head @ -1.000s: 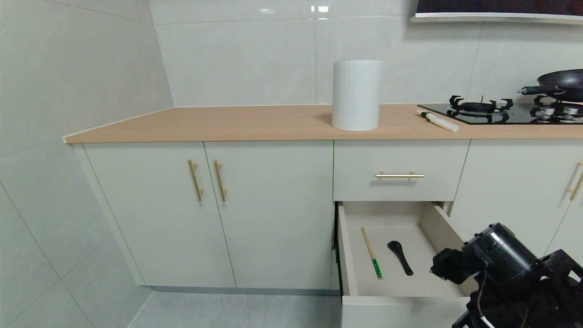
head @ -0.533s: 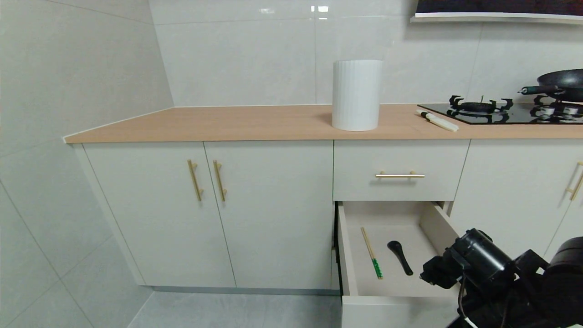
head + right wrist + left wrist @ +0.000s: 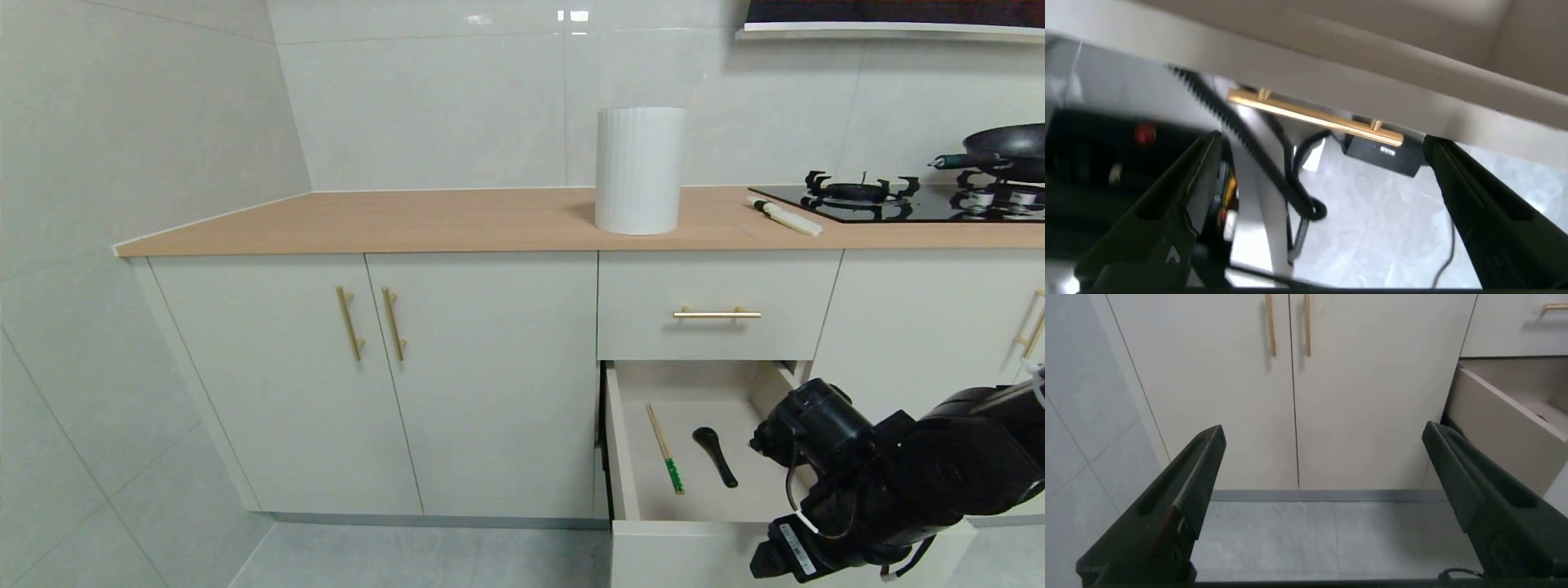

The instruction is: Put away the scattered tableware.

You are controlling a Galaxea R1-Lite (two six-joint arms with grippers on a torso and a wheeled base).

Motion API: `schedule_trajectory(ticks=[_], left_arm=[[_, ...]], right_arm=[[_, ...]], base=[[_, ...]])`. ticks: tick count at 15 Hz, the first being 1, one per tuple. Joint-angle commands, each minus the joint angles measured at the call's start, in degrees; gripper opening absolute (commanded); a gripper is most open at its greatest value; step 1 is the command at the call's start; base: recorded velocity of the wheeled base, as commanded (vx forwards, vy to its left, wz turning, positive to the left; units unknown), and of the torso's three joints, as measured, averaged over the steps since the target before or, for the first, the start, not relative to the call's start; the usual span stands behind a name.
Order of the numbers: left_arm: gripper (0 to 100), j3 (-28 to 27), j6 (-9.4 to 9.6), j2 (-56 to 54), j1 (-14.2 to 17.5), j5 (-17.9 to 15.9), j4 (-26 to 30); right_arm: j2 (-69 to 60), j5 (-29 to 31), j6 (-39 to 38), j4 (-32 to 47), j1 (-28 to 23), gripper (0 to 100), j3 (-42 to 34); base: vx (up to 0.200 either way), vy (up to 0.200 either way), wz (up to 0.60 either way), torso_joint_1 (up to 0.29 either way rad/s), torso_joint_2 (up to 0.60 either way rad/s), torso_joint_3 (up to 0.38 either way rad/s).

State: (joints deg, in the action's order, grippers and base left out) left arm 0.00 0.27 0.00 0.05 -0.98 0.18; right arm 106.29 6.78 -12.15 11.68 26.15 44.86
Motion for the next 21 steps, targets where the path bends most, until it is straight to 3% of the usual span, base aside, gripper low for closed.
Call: schedule_trajectory(ticks=[1, 4, 12, 15, 21], left_arm=[[100, 0.0, 0.0, 0.0, 0.04, 0.01, -0.01], [100, 0.0, 0.0, 0.0, 0.04, 0.01, -0.01], [100, 0.0, 0.0, 0.0, 0.04, 0.01, -0.01], [100, 0.0, 0.0, 0.0, 0.04, 0.01, -0.01], [100, 0.0, 0.0, 0.0, 0.04, 0.01, -0.01]], right_arm=[[2.17, 0.08, -0.59, -0.08, -0.75, 100, 1.11], [3.75, 0.08, -2.61, -0.6, -2.42, 100, 2.95], [9.99, 0.08, -3.23, -15.72, -7.25, 100, 3.3], [16.76, 0.17, -2.79, -23.37, -8.48, 100, 8.84], [26.95, 1.92, -3.14, -23.54, -10.33, 100, 23.61]], base=[[0.0, 0.0, 0.0, 0.0, 0.0, 0.0], [0.0, 0.0, 0.0, 0.0, 0.0, 0.0], [0.0, 0.0, 0.0, 0.0, 0.0, 0.0], [0.0, 0.0, 0.0, 0.0, 0.0, 0.0], [0.0, 0.0, 0.0, 0.0, 0.0, 0.0]])
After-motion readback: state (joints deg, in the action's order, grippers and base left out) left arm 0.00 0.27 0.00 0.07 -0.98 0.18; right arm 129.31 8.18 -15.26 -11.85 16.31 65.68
